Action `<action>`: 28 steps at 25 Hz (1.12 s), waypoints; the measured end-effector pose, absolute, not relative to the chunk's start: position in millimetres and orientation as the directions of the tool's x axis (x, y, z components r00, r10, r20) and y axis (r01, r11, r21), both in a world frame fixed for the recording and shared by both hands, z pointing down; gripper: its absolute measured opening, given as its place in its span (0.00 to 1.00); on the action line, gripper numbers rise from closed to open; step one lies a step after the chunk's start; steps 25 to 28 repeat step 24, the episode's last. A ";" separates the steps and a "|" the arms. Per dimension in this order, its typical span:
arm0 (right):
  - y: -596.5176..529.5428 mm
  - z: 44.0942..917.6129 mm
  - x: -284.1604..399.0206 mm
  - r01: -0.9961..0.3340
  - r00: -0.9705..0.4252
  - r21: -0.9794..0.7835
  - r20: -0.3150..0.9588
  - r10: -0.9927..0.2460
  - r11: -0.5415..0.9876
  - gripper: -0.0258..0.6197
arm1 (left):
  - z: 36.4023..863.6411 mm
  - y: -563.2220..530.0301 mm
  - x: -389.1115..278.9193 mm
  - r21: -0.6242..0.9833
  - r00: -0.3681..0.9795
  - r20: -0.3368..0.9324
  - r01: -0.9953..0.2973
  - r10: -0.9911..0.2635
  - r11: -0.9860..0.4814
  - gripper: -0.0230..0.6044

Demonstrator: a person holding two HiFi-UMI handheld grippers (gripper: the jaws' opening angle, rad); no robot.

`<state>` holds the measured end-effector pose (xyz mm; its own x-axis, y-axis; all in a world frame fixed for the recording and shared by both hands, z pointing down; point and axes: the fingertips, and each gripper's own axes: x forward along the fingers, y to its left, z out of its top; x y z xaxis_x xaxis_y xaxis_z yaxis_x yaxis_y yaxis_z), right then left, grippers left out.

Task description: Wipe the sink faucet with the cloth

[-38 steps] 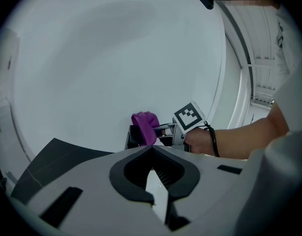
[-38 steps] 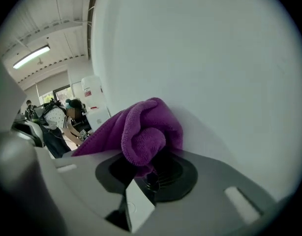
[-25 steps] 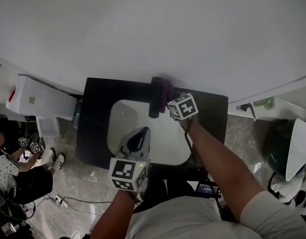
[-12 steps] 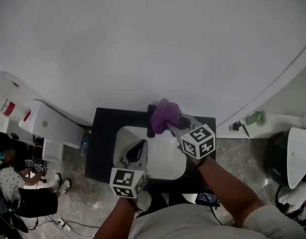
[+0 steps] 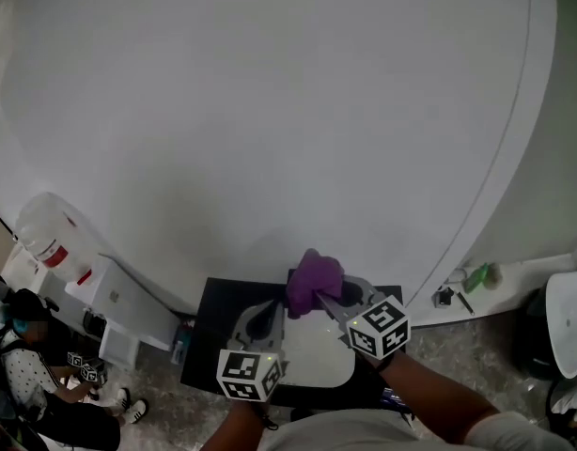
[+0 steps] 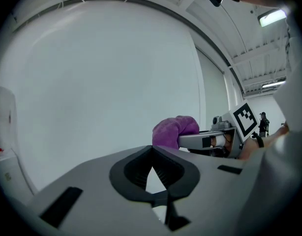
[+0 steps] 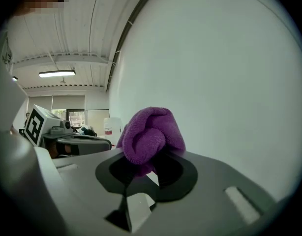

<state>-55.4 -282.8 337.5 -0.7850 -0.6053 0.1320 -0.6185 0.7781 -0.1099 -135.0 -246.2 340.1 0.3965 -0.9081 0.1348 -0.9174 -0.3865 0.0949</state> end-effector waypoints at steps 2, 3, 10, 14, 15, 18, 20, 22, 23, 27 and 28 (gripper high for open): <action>-281.9 334.1 -54.0 -0.619 -0.785 -0.110 0.128 -0.607 0.778 0.17 | 335.0 -246.4 -133.4 0.088 0.395 0.125 -0.918 -0.910 -0.386 0.04; -281.2 332.9 -54.1 -0.618 -0.786 -0.108 0.126 -0.606 0.779 0.17 | 333.4 -246.4 -133.2 0.086 0.394 0.121 -0.919 -0.911 -0.386 0.04; -275.0 327.8 -52.4 -0.611 -0.792 -0.122 0.109 -0.601 0.783 0.17 | 327.5 -245.1 -132.1 0.075 0.388 0.110 -0.921 -0.915 -0.381 0.04; -276.7 325.3 -51.1 -0.608 -0.794 -0.125 0.104 -0.599 0.784 0.17 | 327.7 -248.7 -132.8 0.077 0.382 0.113 -0.924 -0.917 -0.375 0.04; -277.4 324.3 -50.5 -0.608 -0.794 -0.125 0.104 -0.599 0.784 0.17 | 327.1 -249.8 -132.5 0.077 0.381 0.113 -0.924 -0.918 -0.374 0.04; -276.2 320.8 -48.7 -0.608 -0.794 -0.121 0.102 -0.600 0.784 0.17 | 325.0 -250.1 -131.5 0.075 0.380 0.111 -0.925 -0.918 -0.374 0.04; -275.4 320.0 -49.0 -0.608 -0.794 -0.124 0.100 -0.600 0.784 0.17 | 324.5 -249.7 -132.7 0.074 0.378 0.110 -0.925 -0.919 -0.372 0.04; -277.7 321.2 -51.2 -0.609 -0.793 -0.125 0.103 -0.600 0.783 0.17 | 325.0 -252.0 -136.1 0.073 0.377 0.110 -0.926 -0.920 -0.370 0.04; -279.4 322.4 -52.4 -0.610 -0.792 -0.125 0.105 -0.601 0.782 0.17 | 325.5 -253.7 -138.1 0.073 0.376 0.110 -0.926 -0.920 -0.370 0.04; -281.2 323.6 -53.5 -0.611 -0.792 -0.125 0.108 -0.601 0.782 0.17 | 326.1 -255.6 -140.0 0.074 0.376 0.111 -0.926 -0.920 -0.369 0.04; -281.2 323.6 -53.5 -0.611 -0.792 -0.125 0.108 -0.601 0.782 0.17 | 326.1 -255.6 -140.0 0.074 0.376 0.111 -0.926 -0.920 -0.369 0.04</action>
